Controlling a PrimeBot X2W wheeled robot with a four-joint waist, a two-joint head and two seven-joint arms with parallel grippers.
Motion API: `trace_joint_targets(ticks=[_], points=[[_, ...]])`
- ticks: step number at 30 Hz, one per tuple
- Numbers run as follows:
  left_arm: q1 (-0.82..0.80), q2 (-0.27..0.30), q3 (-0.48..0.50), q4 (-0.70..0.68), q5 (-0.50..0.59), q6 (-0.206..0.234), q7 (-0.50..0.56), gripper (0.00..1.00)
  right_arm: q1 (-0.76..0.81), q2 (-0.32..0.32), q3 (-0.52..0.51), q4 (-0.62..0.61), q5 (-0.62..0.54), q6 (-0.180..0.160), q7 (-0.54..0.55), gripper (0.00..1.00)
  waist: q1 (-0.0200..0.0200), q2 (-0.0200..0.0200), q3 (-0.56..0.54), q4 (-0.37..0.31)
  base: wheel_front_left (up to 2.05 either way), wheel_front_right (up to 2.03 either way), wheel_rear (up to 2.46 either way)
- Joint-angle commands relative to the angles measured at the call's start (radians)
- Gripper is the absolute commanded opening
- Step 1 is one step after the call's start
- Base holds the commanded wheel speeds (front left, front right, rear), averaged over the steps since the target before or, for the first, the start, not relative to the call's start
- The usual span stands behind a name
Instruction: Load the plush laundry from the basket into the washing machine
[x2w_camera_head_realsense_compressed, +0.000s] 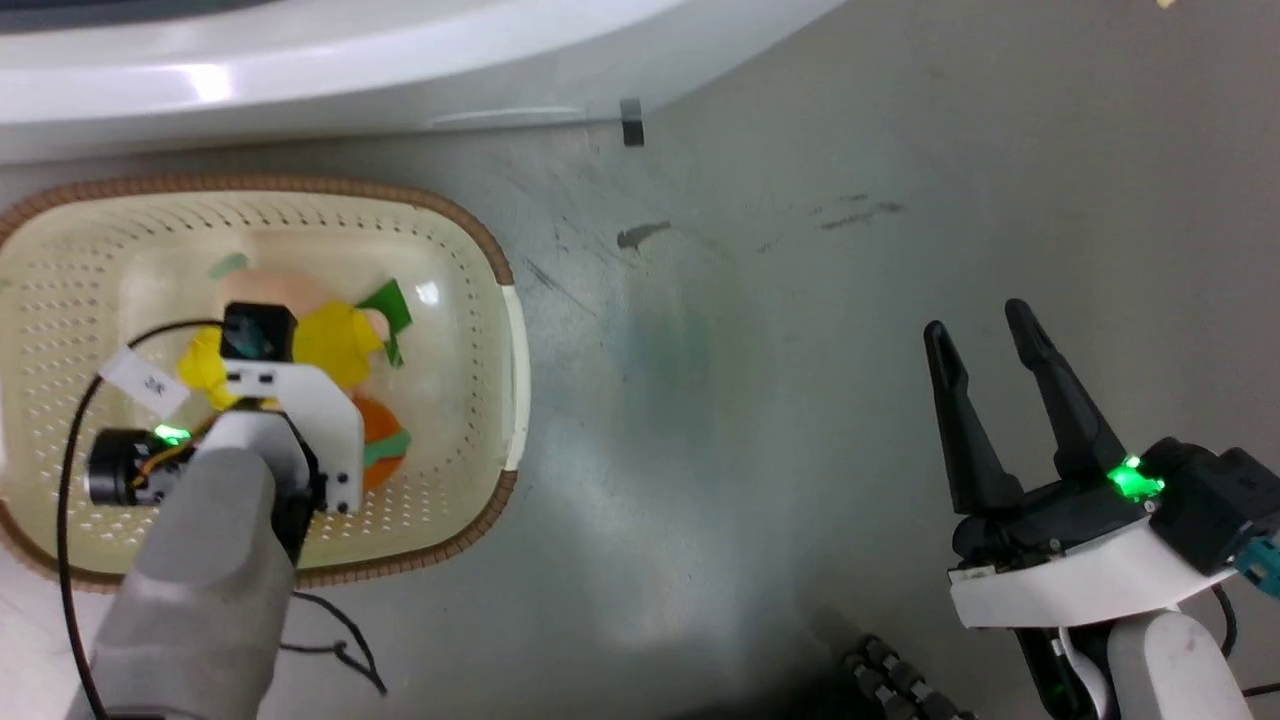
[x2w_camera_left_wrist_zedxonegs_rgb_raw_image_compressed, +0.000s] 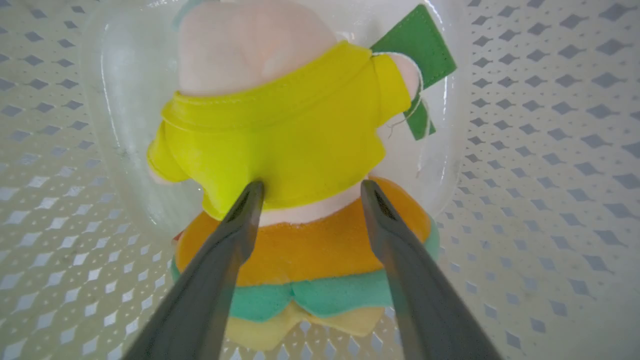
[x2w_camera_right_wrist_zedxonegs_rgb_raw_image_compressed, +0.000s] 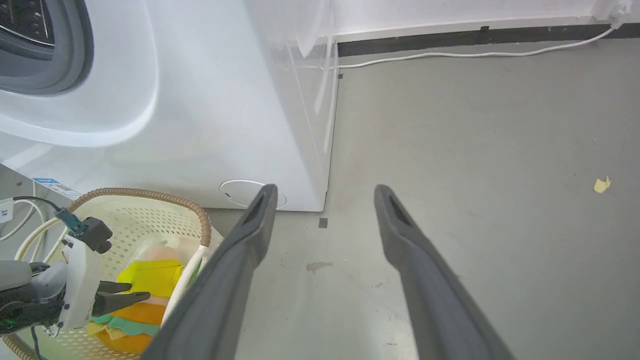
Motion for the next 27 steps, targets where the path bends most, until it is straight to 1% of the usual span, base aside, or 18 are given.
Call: trace_joint_targets(ticks=[1,8,9,10,14,20,22,27], points=[[-0.037,0.009,-0.010,0.030,-0.003,0.008,0.010,1.00,-0.014,0.000,0.004,-0.009,0.013,-0.001,-0.012,1.00,-0.0001,0.0000,0.027,-0.007,0.00,0.00,0.00],[-0.104,0.014,-0.019,0.104,-0.032,0.022,0.023,1.00,-0.030,0.000,0.016,-0.018,0.036,-0.001,-0.026,1.00,-0.0001,0.0000,0.094,-0.022,0.00,0.00,0.00],[-0.111,0.015,-0.024,0.115,-0.033,0.023,0.028,0.66,-0.033,0.000,0.018,-0.019,0.039,-0.001,-0.028,1.00,-0.0001,0.0000,0.102,-0.024,0.00,0.00,0.00],[-0.117,0.016,-0.027,0.126,-0.036,0.023,0.031,0.00,-0.037,0.000,0.020,-0.019,0.042,-0.001,-0.030,1.00,-0.0001,0.0000,0.110,-0.027,0.00,0.00,0.00],[-0.141,0.030,-0.037,0.168,-0.048,0.022,0.018,0.00,-0.058,0.000,0.027,-0.016,0.054,-0.001,-0.039,1.00,-0.0001,0.0000,0.137,-0.042,0.00,0.00,0.00],[-0.160,0.055,-0.018,0.226,-0.099,0.032,-0.046,0.00,-0.102,0.001,0.054,-0.024,0.066,-0.001,-0.051,1.00,-0.0001,0.0000,0.143,-0.076,0.00,0.00,0.00],[-0.153,0.048,-0.014,0.248,-0.116,0.029,-0.070,0.00,-0.109,0.001,0.050,-0.018,0.064,-0.001,-0.055,1.00,-0.0001,0.0000,0.119,-0.073,0.00,0.00,0.00],[-0.088,0.007,-0.008,0.254,-0.142,0.003,-0.143,0.00,-0.087,0.001,0.023,0.004,0.018,-0.001,-0.056,1.00,-0.0001,0.0000,-0.011,-0.029,0.00,0.00,0.00]])
